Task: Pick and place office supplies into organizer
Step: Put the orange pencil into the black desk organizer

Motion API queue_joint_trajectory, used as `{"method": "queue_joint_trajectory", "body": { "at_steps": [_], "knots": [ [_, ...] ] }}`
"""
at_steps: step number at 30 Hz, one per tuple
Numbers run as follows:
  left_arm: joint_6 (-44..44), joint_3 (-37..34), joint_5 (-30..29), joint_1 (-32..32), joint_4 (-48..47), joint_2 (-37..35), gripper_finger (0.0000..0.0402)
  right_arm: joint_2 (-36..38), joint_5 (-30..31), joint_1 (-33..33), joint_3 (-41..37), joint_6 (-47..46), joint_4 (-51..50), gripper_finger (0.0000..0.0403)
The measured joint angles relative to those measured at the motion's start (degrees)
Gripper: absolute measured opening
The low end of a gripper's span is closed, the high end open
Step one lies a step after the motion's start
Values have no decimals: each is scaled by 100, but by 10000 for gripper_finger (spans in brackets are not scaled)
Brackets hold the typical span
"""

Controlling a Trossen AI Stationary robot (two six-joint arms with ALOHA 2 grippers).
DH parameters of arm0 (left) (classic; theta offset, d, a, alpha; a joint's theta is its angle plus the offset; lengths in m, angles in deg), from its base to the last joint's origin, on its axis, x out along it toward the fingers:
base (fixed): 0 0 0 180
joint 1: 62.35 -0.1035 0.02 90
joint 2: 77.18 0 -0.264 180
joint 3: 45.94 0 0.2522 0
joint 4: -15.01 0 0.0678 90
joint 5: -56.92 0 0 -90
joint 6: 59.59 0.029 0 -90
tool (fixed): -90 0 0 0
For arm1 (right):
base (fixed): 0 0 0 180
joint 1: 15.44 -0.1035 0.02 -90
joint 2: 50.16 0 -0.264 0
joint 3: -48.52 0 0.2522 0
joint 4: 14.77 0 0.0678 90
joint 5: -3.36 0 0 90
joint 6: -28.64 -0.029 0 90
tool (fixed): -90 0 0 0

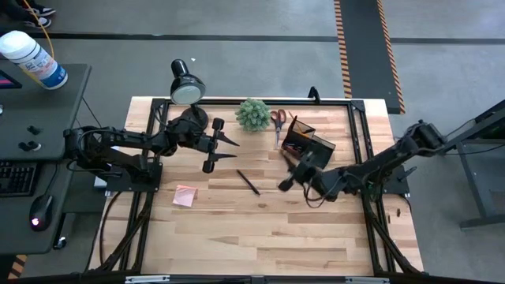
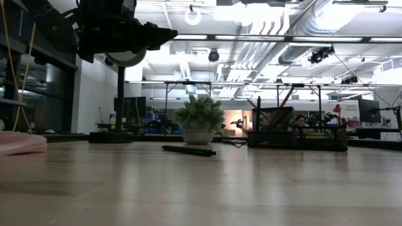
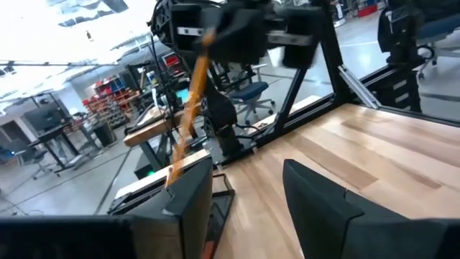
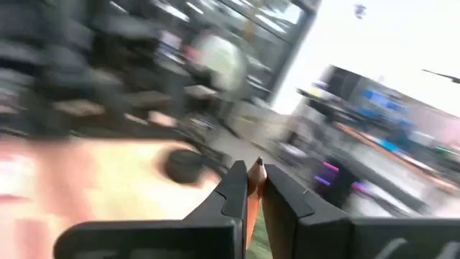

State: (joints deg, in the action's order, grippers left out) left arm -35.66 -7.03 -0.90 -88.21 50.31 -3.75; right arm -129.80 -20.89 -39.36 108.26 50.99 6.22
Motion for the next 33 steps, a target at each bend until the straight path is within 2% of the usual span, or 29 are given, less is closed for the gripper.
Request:
{"method": "queue_joint_trajectory", "body": {
  "at_steps": [4, 8, 14, 17, 20, 33],
  "knots": [
    [-39, 0, -36, 0, -46, 2, 160, 518, 891, 46, 0, -170, -810, 17],
    [-177, 0, -37, 0, -104, 2, 160, 1041, 1221, 191, 0, -1018, -2173, 17],
    [-322, 0, -36, 2, -156, 2, 160, 1718, 1288, 474, 2, -4158, -5219, 17],
    [-337, -2, -34, 2, -215, 2, 160, 1881, 1324, 533, 2, -5532, -6287, 17],
    [-340, -2, -34, 2, -260, 2, 160, 1934, 1200, 609, 2, -6034, -6560, 17],
    [-344, -2, -32, 2, -307, 2, 160, 1925, 415, 1352, 2, -6244, -6558, 17]
  ]
}}
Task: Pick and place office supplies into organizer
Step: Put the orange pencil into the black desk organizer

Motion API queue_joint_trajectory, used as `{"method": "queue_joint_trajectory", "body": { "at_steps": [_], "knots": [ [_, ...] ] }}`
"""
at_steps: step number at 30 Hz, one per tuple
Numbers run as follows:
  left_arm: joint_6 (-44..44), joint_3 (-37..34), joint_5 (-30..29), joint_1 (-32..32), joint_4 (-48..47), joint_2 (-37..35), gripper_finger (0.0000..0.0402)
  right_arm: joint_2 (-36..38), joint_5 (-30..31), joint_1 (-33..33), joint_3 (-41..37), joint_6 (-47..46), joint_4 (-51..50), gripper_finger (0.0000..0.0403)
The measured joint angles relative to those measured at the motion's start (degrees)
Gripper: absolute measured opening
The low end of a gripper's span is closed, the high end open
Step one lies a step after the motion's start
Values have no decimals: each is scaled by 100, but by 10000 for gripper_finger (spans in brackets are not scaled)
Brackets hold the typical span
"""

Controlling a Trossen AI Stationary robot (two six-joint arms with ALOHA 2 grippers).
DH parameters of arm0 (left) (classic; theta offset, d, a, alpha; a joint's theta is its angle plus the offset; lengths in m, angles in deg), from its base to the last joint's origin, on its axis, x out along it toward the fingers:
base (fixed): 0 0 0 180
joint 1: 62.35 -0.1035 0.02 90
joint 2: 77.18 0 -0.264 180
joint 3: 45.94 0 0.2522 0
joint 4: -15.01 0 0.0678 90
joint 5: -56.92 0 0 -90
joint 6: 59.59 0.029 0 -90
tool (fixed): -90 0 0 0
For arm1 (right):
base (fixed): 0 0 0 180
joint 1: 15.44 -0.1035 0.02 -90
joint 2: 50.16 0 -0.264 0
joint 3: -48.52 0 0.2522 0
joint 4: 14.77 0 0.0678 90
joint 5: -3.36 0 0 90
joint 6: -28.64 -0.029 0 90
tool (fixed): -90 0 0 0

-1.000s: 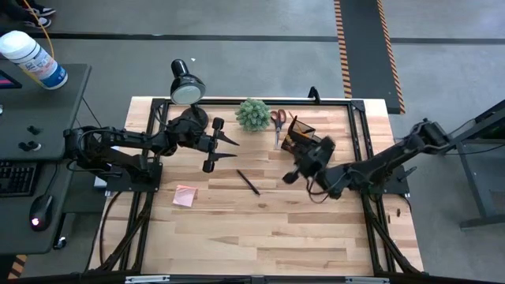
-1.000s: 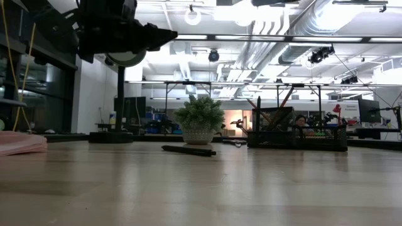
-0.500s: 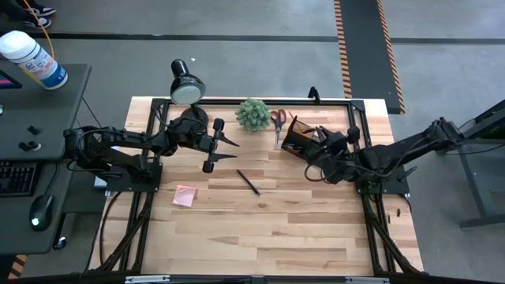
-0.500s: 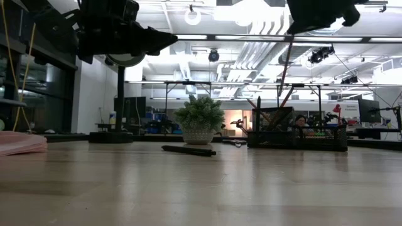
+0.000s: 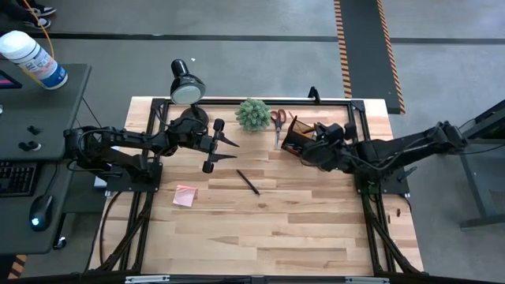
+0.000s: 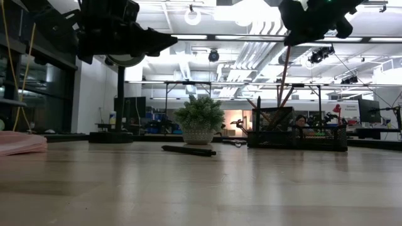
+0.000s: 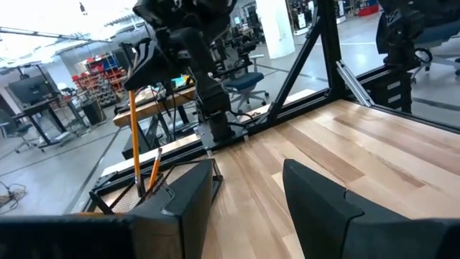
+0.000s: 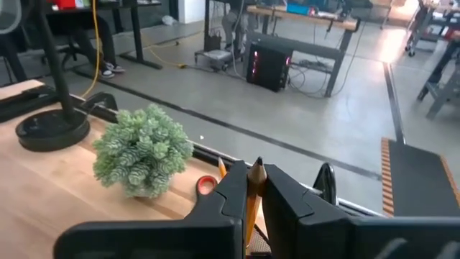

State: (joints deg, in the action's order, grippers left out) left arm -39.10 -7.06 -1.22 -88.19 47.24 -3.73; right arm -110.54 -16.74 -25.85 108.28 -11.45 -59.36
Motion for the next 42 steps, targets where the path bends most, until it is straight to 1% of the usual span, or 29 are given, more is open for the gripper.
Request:
{"method": "queue_joint_trajectory", "body": {
  "at_steps": [10, 21, 25, 30, 33, 36, 39, 42],
  "knots": [
    [0, -2, 0, 0, -120, 2, 160, -2, -791, 706, 0, 9, 38, 17],
    [0, -2, 0, 0, -127, 2, 160, -5, -1945, 1583, 0, 307, 332, 17],
    [0, -2, 0, 0, -156, 2, 160, -139, -2184, 1802, 0, 393, 363, 17],
    [0, -2, 0, 0, -164, 2, 160, -497, -2619, 2035, 1, 569, 673, 20],
    [0, -2, 0, 0, -182, 2, 160, -731, -2875, 2141, 2, 585, 822, 31],
    [0, -2, 1, 0, -288, 2, 160, -872, -3063, 2212, 2, 580, 892, 50],
    [0, -2, 1, 0, -405, 2, 160, -905, -3276, 2267, 2, 566, 916, 71],
    [0, -4, 0, 0, -500, 2, 160, -903, -3313, 2279, 1, 572, 950, 91]
  ]
}}
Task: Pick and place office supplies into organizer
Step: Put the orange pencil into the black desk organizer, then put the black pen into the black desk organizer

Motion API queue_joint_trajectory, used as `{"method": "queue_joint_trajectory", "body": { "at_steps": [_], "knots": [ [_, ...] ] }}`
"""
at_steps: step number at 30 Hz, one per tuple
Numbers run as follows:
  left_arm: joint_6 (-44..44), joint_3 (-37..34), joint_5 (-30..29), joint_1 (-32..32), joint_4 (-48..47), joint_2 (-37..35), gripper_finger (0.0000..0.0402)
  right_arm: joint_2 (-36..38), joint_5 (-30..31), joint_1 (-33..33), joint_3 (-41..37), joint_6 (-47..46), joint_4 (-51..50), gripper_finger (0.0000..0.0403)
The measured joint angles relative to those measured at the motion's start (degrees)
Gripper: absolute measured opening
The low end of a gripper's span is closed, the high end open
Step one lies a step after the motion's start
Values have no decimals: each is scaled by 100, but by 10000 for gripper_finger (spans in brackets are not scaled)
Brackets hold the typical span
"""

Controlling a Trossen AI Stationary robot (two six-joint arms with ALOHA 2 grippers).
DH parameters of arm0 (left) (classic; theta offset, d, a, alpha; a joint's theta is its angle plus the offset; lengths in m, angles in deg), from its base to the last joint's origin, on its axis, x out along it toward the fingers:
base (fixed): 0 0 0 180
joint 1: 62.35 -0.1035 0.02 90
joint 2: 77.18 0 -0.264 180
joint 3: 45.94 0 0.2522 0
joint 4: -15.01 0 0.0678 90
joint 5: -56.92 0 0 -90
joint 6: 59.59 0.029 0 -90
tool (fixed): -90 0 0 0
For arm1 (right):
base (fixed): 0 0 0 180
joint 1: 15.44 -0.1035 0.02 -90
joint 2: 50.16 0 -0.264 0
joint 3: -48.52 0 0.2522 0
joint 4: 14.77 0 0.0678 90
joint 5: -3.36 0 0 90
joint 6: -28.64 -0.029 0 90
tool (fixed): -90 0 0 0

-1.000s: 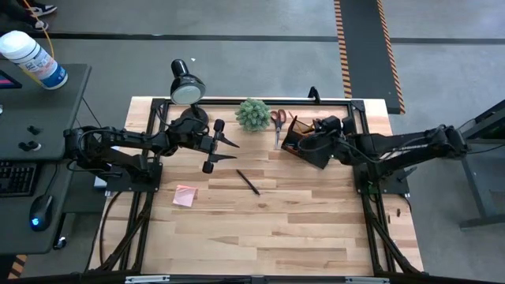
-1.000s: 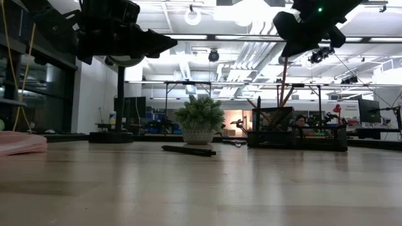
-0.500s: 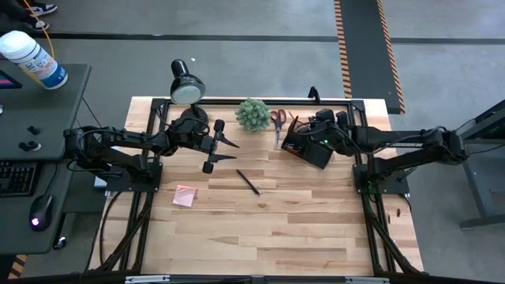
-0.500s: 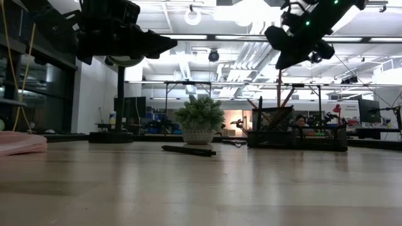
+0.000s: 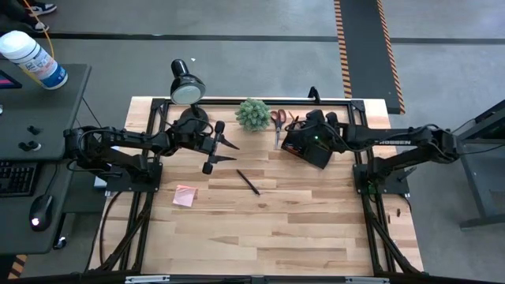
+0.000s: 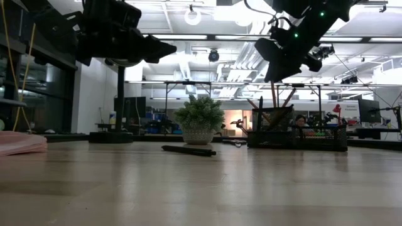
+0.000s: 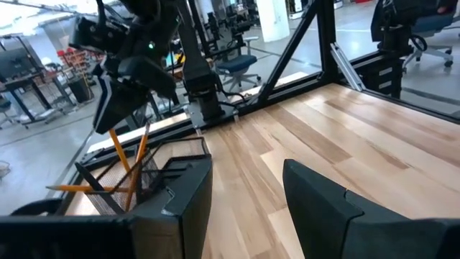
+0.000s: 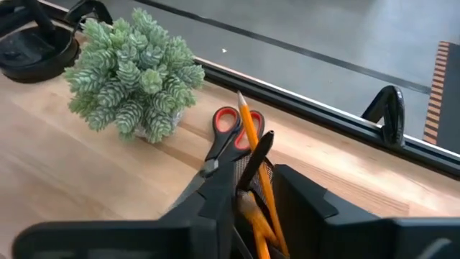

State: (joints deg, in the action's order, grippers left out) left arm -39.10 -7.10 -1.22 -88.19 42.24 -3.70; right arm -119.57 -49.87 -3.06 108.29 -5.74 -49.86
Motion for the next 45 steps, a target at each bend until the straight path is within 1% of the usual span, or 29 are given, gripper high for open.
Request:
{"method": "queue_joint_trajectory", "body": {
  "at_steps": [12, 16, 19, 21, 24, 27, 29, 33, 36, 40, 45],
  "knots": [
    [11, 0, 0, 0, -72, 0, 160, 52, -271, -2, 1, 373, 295, 176],
    [20, 0, 1, 0, -74, 0, 160, 52, -275, -2, 1, 951, 879, 196],
    [20, 0, 2, 0, -107, 0, 160, 55, -397, -50, 1, 1476, 1561, 203],
    [20, 0, 0, 0, -172, 0, 160, 55, -653, -94, 1, 1847, 2069, 204],
    [22, 0, 1, 0, -276, 0, 160, 57, -1531, -202, 1, 2270, 2750, 201],
    [20, 0, 0, 0, -393, 0, 160, 59, -2460, -370, 1, 2320, 3079, 196],
    [20, 0, 0, 0, -492, 0, 160, 24, -2669, -564, 1, 2282, 3104, 192],
    [11, 0, 2, 0, -794, 0, 160, -155, -2642, -1042, 1, 2287, 3066, 189],
    [-25, 0, 40, 0, -1072, 0, 160, -327, -2482, -1398, 1, 2287, 3102, 189],
    [-44, 0, 407, 2, -1274, 0, 160, -599, -1953, -1862, 1, 2287, 3253, 188],
    [-44, 0, 779, 4, -1244, 0, 160, -1004, -1332, -2282, 1, 2150, 3580, 182]
  ]
}}
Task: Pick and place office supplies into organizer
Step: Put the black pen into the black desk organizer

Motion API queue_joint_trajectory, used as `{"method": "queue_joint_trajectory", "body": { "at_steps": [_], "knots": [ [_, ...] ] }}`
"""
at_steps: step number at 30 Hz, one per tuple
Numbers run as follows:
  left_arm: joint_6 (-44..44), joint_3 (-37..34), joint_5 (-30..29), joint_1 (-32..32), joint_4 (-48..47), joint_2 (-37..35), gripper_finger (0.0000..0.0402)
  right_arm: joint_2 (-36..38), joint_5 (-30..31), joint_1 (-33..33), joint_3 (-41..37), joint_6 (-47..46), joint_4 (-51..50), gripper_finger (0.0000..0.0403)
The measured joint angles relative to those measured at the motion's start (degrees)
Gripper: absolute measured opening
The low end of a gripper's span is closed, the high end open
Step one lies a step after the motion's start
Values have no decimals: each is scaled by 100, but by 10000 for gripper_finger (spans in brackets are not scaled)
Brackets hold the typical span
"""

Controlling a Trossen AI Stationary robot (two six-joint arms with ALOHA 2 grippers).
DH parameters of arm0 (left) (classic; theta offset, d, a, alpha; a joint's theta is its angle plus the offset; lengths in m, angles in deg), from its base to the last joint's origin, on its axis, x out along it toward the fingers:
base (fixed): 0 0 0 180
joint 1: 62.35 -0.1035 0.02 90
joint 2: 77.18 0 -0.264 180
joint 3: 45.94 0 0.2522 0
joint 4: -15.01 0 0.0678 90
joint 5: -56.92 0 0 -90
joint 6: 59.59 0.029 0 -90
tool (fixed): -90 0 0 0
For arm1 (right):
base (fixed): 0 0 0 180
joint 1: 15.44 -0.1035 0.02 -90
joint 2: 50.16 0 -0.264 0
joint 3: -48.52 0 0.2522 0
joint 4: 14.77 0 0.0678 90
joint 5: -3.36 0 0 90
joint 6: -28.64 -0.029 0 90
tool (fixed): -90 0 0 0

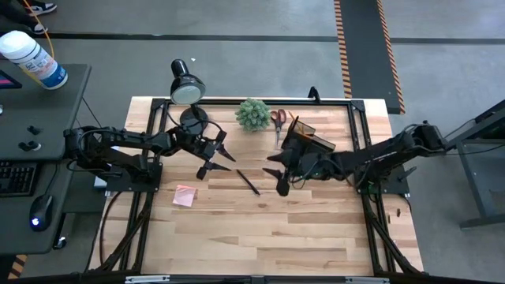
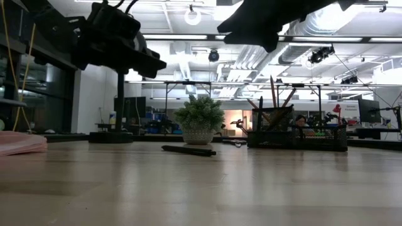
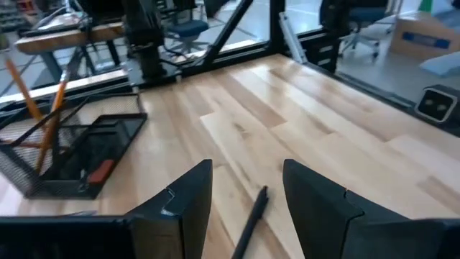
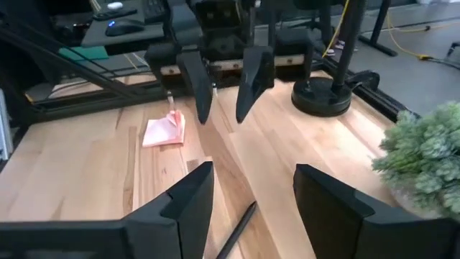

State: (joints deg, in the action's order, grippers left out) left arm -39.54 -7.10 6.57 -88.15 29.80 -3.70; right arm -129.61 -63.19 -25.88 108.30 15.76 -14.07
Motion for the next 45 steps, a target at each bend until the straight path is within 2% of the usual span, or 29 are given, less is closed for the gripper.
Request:
{"method": "queue_joint_trajectory", "body": {
  "at_steps": [9, 14, 23, 31, 36, 41, 45],
  "knots": [
    [-672, 244, 409, -2, -332, 0, 160, -642, 106, -148, 0, -532, 492, 176],
    [-709, 278, 598, -2, -502, 0, 160, -814, 296, -408, 0, -678, 734, 176],
    [-702, 278, 624, -4, -558, 0, 160, -1008, 1646, -1146, 0, -744, 769, 176],
    [-670, 278, 591, -4, -433, 0, 160, -1544, 2339, -1639, 0, -1632, 769, 176],
    [-505, 278, 562, -4, -426, 0, 160, -2052, 2501, -1848, 6, -2167, 1126, 176],
    [-492, 278, 282, -4, -424, 0, 160, -2649, 2458, -1930, 425, -2009, 1125, 176],
    [-506, 278, 211, -4, -426, 0, 160, -3200, 2642, -1926, 1041, -1671, 419, 176]
  ]
}}
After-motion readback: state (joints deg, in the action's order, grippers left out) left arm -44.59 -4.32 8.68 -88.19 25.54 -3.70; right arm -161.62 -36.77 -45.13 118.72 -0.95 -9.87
